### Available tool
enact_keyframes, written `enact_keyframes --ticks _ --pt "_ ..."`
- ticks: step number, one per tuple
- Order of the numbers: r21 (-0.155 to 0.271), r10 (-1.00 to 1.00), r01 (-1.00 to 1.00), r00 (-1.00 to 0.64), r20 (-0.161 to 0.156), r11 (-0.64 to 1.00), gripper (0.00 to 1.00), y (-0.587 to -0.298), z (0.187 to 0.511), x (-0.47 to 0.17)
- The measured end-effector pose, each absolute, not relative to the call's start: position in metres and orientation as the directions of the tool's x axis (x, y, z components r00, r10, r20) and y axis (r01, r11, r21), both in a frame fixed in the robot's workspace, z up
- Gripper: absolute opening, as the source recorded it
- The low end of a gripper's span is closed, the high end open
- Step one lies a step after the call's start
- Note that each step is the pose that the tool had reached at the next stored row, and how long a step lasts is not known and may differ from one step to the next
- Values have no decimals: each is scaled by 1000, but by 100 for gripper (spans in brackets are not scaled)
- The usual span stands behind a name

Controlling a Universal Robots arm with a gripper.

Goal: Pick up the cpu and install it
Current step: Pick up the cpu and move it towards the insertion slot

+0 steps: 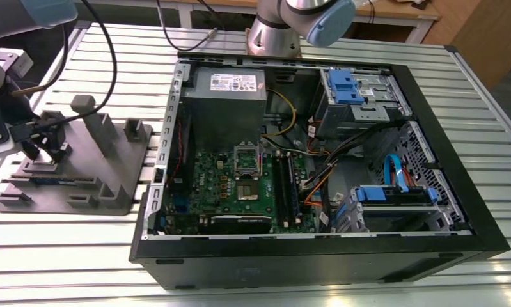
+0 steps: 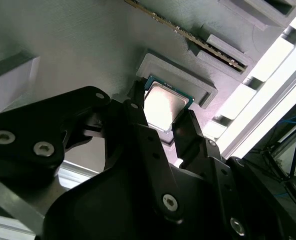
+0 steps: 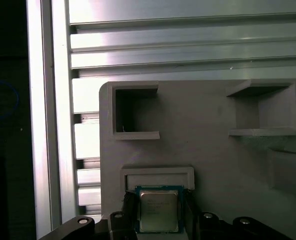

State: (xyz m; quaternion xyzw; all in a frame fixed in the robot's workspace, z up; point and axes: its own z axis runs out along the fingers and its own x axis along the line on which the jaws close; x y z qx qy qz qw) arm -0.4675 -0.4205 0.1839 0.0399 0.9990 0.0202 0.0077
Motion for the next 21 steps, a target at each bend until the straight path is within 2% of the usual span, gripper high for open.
enact_keyframes --ticks 21 --pt "41 80 79 -997 -14 996 47 -420 204 -467"
